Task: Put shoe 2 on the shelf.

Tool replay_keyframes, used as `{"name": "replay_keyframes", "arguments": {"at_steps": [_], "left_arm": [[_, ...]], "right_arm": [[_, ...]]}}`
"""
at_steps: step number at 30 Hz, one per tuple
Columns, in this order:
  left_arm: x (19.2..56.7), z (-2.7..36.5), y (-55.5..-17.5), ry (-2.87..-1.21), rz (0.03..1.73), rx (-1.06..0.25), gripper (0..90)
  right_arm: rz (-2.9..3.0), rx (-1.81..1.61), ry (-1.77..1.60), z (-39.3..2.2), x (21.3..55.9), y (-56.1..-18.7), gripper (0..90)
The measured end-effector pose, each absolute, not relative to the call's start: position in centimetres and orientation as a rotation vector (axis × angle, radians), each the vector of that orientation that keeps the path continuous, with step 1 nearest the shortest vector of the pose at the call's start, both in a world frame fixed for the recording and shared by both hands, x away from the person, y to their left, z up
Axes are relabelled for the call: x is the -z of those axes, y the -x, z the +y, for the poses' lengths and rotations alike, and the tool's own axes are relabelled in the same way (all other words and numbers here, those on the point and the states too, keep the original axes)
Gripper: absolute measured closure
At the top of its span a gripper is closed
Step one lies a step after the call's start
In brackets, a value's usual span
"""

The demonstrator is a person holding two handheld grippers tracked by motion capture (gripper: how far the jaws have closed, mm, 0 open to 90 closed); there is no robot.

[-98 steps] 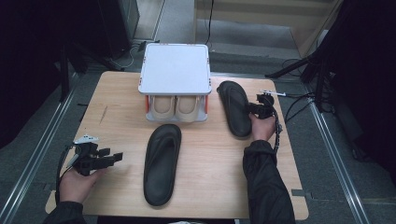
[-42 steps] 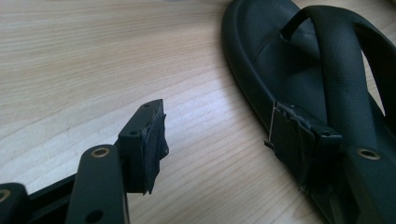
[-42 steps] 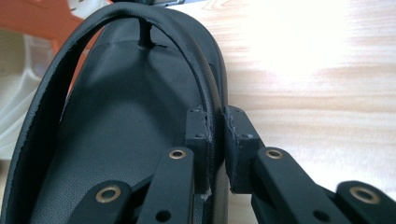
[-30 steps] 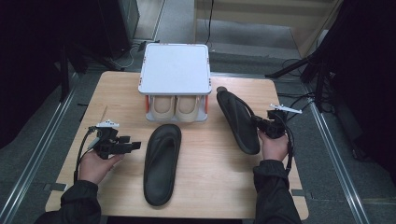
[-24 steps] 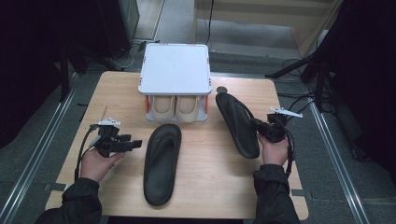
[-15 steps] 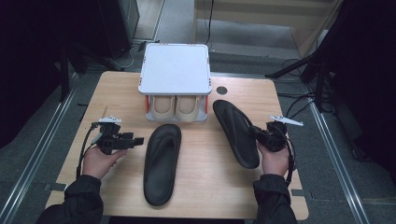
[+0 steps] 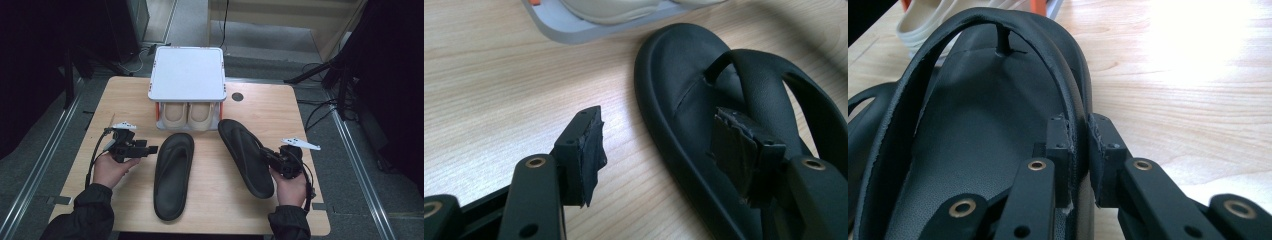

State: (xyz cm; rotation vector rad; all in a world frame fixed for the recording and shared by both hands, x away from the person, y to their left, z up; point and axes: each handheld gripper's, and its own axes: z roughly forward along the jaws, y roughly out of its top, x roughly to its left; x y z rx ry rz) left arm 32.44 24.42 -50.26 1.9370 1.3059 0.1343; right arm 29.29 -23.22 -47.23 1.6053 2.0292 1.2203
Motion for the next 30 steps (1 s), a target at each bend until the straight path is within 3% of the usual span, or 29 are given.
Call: {"name": "replay_keyframes", "arguments": {"at_steps": [10,30], "left_arm": [[50.3,24.3,-32.5,-1.94,1.299,-0.132,38.2],[50.4,24.1,-32.5,-1.953,1.296,-0.135,38.3]], "right_arm": [[2.09,-1.171,-1.58,-21.8,48.2,-27.9,81.6],[2.216,-1.055,-1.489,-18.3,50.1,-28.6,78.0]]}}
